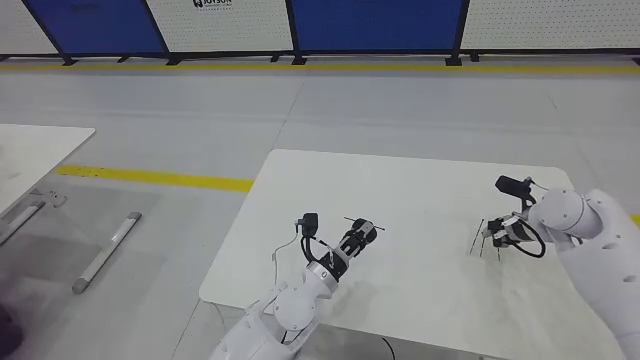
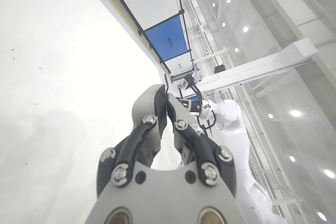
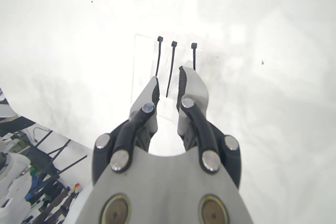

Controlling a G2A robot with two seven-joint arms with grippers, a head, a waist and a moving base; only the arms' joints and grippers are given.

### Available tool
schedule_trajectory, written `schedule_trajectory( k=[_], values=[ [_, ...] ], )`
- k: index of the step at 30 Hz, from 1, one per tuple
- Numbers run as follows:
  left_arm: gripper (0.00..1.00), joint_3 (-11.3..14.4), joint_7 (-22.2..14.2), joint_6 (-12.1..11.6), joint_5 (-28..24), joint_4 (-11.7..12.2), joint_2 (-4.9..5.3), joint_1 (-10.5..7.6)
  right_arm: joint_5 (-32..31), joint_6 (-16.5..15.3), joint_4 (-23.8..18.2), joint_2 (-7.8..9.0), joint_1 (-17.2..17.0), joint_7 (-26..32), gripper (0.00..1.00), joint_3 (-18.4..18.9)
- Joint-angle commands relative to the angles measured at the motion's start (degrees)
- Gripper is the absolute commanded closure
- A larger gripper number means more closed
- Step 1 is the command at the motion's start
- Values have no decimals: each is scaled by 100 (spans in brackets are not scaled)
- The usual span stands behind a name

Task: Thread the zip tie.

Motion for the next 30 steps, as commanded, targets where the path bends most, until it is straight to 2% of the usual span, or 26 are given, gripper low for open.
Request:
schedule_trajectory(
  k=[1,11,18,30],
  values=[
    [100,0,0,0,0,0,0,0,21,-19,129,-41,79,-3,79,-73],
    [100,0,0,0,0,0,0,0,76,-68,665,-226,387,-31,79,-361],
    [100,0,0,0,0,0,0,0,61,-59,966,-348,557,-38,83,-539],
    [100,0,0,0,0,0,0,0,72,-108,1450,-552,832,-62,80,-770]
  ],
)
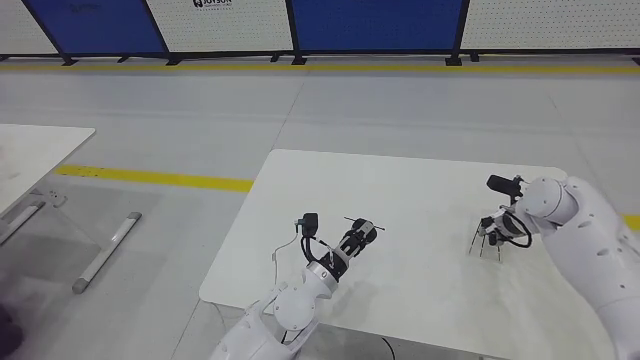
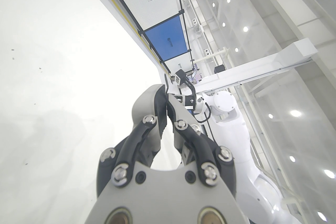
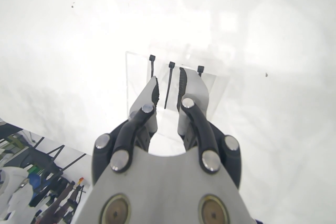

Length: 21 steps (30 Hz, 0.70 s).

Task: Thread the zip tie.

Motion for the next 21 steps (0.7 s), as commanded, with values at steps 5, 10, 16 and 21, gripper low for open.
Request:
schedule_trajectory(
  k=[5,10,16,21],
  values=[
    [100,0,0,0,0,0,0,0,8,-27,303,-131,161,8,81,-143],
    [100,0,0,0,0,0,0,0,3,-23,589,-261,294,-4,80,-281],
    [100,0,0,0,0,0,0,0,29,-70,975,-427,465,-48,87,-417],
    [100,0,0,0,0,0,0,0,43,-121,1271,-548,587,-90,100,-494]
  ],
)
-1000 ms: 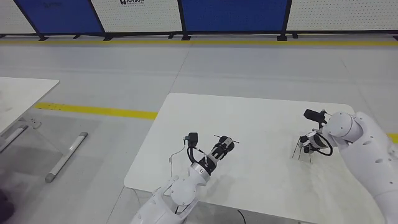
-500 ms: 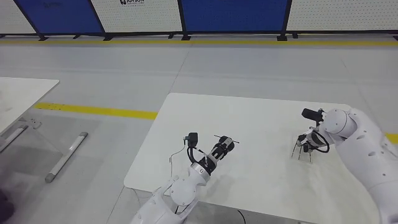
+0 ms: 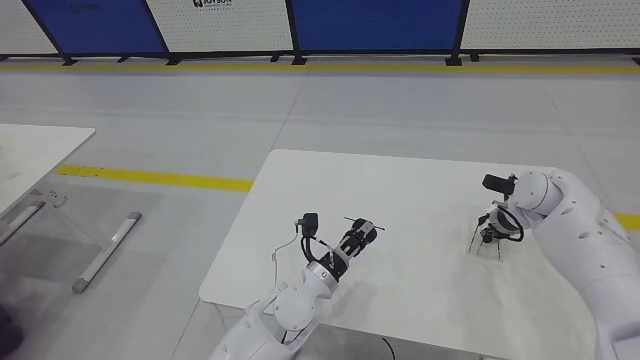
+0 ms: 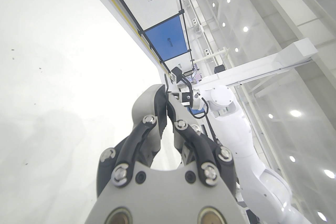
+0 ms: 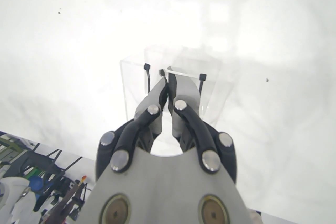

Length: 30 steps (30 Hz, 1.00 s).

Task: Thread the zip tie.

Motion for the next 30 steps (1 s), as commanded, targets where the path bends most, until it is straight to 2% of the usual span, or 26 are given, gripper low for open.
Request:
schedule_trajectory(
  k=[1,6,9,17,23,30],
  values=[
    [100,0,0,0,0,0,0,0,5,-32,111,-39,42,-16,100,-20],
    [100,0,0,0,0,0,0,0,11,-171,280,-96,97,-47,100,-33],
    [100,0,0,0,0,0,0,0,-3,-353,245,-94,64,-46,100,-26],
    [100,0,0,0,0,0,0,0,-105,-476,-168,89,-164,-129,100,192],
    [100,0,0,0,0,0,0,0,-206,-431,-996,402,-591,-150,100,614],
    [100,0,0,0,0,0,0,0,-399,-247,-2305,847,-1354,7,100,1369]
  ],
)
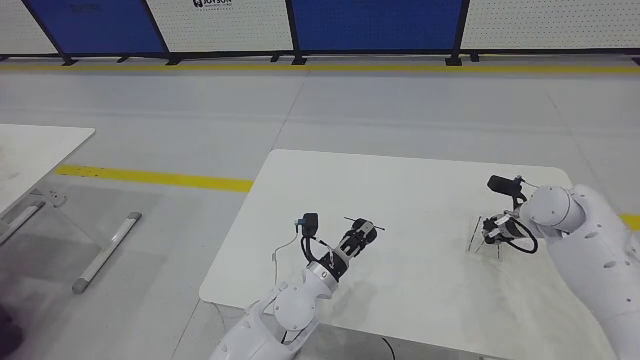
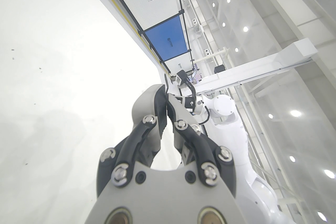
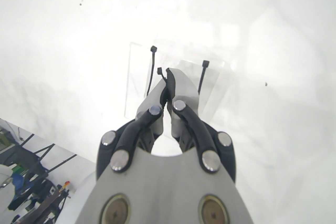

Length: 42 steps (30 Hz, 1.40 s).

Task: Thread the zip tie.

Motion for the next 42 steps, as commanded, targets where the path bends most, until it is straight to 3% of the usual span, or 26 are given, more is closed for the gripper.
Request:
schedule_trajectory(
  k=[1,8,15,18,34,38,42],
  values=[
    [100,0,0,0,0,0,0,0,-41,59,-401,113,-244,22,100,237],
    [100,0,0,0,0,0,0,0,-23,38,-1801,475,-1277,-230,100,1229],
    [100,0,0,0,0,0,0,0,82,-157,-2824,668,-2183,-832,100,2003],
    [100,0,0,0,0,0,0,0,40,-175,-3091,714,-2449,-913,100,2169],
    [100,0,0,0,0,0,0,0,-38,-128,-3202,727,-2569,-1078,100,2202],
    [100,0,0,0,0,0,0,0,263,-499,-3244,734,-2719,-1480,100,2362],
    [100,0,0,0,0,0,0,0,460,-847,-3571,788,-3196,-2074,100,2795]
  ],
)
